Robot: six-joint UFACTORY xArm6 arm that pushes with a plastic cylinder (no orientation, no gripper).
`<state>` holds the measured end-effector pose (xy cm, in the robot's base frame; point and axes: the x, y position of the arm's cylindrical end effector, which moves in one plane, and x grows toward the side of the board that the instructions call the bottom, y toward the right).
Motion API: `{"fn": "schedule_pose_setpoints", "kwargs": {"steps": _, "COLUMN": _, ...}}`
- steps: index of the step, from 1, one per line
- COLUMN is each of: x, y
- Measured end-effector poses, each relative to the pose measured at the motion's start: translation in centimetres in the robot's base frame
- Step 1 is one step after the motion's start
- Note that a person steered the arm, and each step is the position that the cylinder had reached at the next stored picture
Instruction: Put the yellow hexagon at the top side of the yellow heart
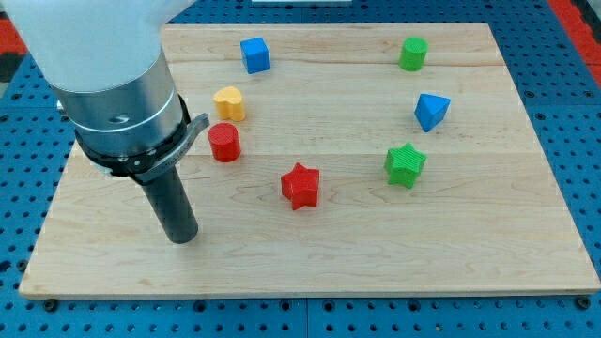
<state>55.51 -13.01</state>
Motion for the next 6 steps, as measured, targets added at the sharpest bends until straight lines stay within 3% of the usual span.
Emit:
{"fn": "schedule_pose_setpoints", "kwargs": {"steps": 1, "x": -3.5, "y": -1.9}}
{"fn": "schedule_pose_setpoints", "kwargs": {"steps": 3, "x": -18.2, "y": -15.5}}
{"fn": "schedule_pose_setpoints", "kwargs": {"steps": 4, "x": -23.2, "y": -14.8}}
{"fn": "schedule_pose_setpoints", "kwargs": {"steps": 6, "x": -24.2, "y": -0.7}}
